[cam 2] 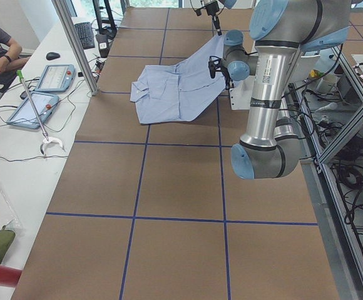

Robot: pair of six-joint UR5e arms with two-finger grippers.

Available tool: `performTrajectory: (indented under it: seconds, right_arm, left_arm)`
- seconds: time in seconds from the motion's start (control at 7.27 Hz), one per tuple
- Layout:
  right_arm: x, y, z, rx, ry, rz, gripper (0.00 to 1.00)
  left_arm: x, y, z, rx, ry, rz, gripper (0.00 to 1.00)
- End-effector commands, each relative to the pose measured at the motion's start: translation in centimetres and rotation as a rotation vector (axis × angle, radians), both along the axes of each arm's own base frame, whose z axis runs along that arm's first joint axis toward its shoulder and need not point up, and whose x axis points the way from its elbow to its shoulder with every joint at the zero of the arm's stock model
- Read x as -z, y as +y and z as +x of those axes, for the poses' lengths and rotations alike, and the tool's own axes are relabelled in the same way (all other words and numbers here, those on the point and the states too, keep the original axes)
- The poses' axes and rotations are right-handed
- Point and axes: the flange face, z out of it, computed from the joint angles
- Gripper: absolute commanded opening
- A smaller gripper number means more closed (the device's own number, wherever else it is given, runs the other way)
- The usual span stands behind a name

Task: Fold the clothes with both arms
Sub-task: 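Lift the hem with both grippers and pull it up over the shirt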

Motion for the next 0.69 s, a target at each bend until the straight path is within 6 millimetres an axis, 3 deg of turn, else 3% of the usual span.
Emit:
performTrajectory:
  seconds: [0.0, 0.28, 0.55]
  right_arm:
    - [-3.1, -3.9, -0.1, -0.076, -0.016, 0.019, 0.00]
    - [-5.4, -6.2, 0.5, -0.125, -0.018, 0.022, 0.00]
    - [-5.4, -7.7, 0.6, -0.151, -0.019, 0.024, 0.00]
  left_arm:
    - [0.2, -0.5, 0.5, 0.010, 0.003, 0.008, 0.00]
    - [-0.2, -2.3, 0.0, 0.053, -0.006, 0.006, 0.00]
    - [-0.7, -4.7, -0.2, 0.105, 0.005, 0.006, 0.00]
